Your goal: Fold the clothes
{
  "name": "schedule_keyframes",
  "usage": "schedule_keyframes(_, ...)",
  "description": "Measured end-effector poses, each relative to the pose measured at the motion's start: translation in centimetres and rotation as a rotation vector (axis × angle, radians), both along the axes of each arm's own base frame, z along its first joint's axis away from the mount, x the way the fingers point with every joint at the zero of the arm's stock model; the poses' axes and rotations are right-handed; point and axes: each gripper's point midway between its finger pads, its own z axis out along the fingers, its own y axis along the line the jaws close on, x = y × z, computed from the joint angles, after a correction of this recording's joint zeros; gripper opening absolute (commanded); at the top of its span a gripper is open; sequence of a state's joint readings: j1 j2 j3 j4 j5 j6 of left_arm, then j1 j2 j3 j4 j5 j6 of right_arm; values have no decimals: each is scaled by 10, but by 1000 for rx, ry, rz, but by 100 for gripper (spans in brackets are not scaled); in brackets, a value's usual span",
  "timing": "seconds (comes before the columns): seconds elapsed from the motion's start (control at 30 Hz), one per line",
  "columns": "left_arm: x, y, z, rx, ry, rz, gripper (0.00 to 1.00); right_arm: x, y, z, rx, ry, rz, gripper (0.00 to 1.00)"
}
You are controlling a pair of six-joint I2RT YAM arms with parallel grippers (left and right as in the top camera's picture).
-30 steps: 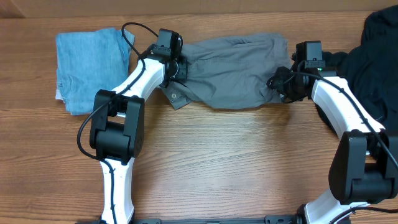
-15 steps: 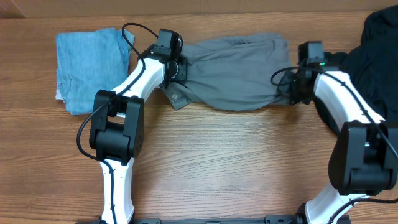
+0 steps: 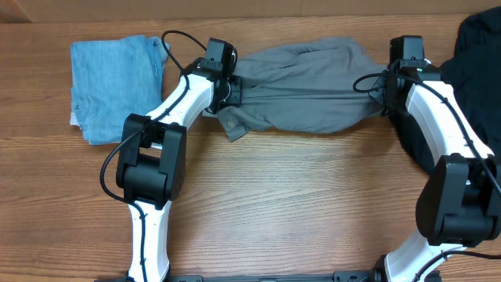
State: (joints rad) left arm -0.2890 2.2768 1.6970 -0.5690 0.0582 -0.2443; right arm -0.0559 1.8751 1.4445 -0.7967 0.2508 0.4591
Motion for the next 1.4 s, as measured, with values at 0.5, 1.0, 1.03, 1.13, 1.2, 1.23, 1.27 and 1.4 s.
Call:
schedule_keyframes(0.5,-25,-2,130,52,-132,-96,4,-4,-20,2,-56,6,-50,4)
schedule_keyframes(1.0,-94,-86,33,119,67,-458,4,-3,-17,2,-38,0,-46,4)
schedule_keyframes(1.03,-94,-85,28,123,79,-463,4,-3,-17,2,-37,0,-46,4)
schedule_keyframes(1.13,-97,-84,12,139,107,-484,4,-3,-16,2,-35,0,-45,4)
schedule_keyframes(1.2,-97,-81,4,157,119,-485,4,-3,-16,2,-31,0,-44,4)
schedule_keyframes(1.23,-97,-79,-2,172,127,-484,4,-3,-15,1,-28,0,-42,4)
schedule_keyframes(1.27,-97,-78,-3,177,129,-484,4,-3,-15,1,-27,1,-41,4)
schedule_keyframes(1.4,-94,-72,-4,229,132,-475,4,-2,-14,1,-25,2,-28,4)
